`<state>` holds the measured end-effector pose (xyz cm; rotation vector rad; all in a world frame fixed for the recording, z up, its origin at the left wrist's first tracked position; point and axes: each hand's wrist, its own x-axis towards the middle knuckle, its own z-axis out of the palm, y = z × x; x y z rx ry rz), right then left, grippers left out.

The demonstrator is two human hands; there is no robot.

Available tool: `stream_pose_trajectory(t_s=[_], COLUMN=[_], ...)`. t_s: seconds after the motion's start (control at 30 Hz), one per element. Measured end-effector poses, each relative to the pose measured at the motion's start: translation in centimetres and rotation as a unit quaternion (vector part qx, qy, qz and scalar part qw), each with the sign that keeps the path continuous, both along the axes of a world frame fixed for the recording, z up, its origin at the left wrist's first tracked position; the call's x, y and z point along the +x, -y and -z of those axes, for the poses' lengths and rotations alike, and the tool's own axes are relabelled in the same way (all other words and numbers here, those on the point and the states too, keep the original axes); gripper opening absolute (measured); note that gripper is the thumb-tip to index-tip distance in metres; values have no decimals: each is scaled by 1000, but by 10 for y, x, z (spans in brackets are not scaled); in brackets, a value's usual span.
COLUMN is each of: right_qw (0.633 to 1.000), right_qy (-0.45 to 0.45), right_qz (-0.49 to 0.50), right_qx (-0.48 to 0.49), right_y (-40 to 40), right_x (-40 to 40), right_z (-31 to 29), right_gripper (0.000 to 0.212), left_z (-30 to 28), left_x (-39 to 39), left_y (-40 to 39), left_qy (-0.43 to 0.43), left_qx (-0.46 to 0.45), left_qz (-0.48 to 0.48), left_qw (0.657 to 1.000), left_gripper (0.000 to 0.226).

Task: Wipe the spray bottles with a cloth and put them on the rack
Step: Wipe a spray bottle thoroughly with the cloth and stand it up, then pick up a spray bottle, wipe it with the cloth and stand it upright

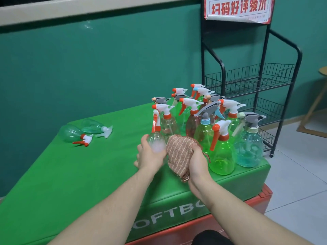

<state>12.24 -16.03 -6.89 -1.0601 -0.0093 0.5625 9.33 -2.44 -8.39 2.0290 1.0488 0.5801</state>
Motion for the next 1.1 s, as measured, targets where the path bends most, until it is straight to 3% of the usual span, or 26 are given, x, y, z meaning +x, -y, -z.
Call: stream_pose_trajectory(t_s=[0.23,0.4,0.5,0.8,0.87,1.0,1.1], right_qw=[999,998,997,995,994,991,986], right_qy=[-17,-3,-2,-3,6,24,39], right_qz=[26,19,16,-2,-9,-36,-79], right_qx=[-29,-61,-76,-99,-111,-128,-139], right_y=[5,7,8,14,11,-6,-28], right_x=[12,18,20,11,3,-16,-36], right_z=[21,33,36,36,35,34,29], right_gripper=[40,43,45,43,44,48,48], left_z=[12,33,31,13,13,15,17], left_x=[20,39,45,12,-5,-39,-67], left_y=[8,1,7,3,-3,-21,-41], left_qy=[56,136,147,14,0,-8,-28], left_qx=[-21,-109,-77,-37,-16,13,28], left_qz=[19,40,45,143,142,141,149], left_qw=[998,984,985,989,990,990,988], left_gripper=[92,93,92,114,105,57,40])
